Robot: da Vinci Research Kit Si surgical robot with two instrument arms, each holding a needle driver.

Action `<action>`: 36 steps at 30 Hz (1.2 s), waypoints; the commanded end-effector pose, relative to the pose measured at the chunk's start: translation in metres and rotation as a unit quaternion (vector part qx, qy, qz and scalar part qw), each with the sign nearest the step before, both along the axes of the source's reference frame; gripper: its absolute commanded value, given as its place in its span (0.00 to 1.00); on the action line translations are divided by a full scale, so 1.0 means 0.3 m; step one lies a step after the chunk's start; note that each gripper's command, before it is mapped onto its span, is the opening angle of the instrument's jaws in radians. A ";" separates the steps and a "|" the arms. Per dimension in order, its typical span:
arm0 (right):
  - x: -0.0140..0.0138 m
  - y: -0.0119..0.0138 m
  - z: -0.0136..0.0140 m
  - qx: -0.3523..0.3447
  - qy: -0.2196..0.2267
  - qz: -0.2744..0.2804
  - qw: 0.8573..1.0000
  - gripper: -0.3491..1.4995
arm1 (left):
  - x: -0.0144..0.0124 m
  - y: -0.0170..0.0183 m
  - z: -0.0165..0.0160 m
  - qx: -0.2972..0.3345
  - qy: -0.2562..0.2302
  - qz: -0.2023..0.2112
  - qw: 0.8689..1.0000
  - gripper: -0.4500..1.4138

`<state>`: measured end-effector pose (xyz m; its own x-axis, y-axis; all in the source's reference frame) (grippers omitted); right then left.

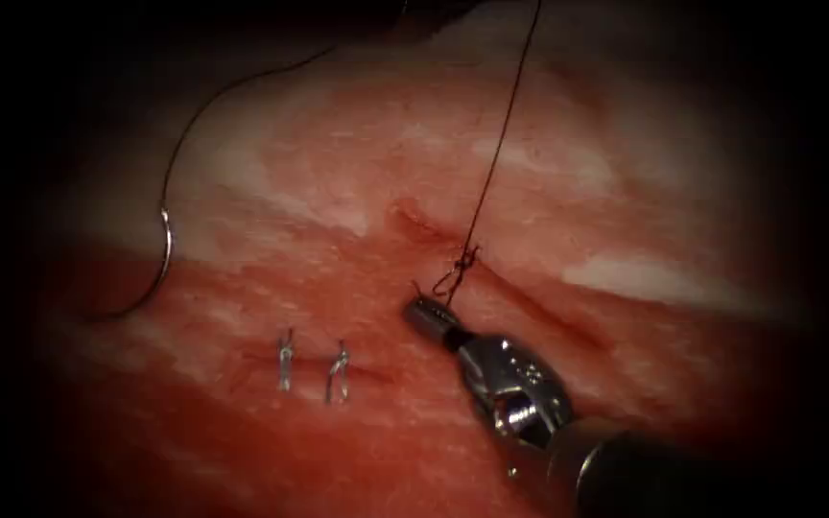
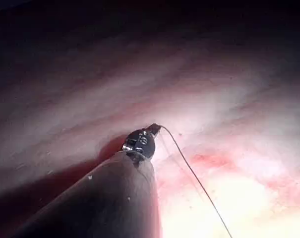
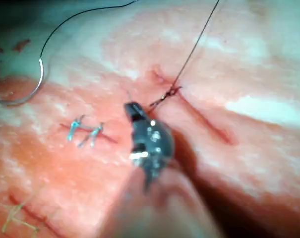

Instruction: Wound Closure

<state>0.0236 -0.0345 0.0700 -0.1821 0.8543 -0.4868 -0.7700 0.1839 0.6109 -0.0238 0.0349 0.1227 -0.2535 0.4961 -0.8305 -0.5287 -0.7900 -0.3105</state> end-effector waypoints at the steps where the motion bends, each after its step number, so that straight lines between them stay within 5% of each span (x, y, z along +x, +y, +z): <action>1: 0.0026 -0.0004 0.0018 0.000 0.001 -0.001 1.000 0.00 | -0.0019 0.002 0.002 0.000 0.000 0.000 1.000 0.00; 19: -0.0034 0.0060 0.0011 -0.037 -0.017 -0.013 0.999 0.00 | -0.0120 0.022 0.010 -0.006 -0.006 -0.019 1.000 0.00; 36: -0.0030 -0.0007 0.0055 -0.042 -0.030 -0.032 0.998 0.00 | -0.0252 0.031 0.030 -0.008 0.034 -0.009 0.999 0.00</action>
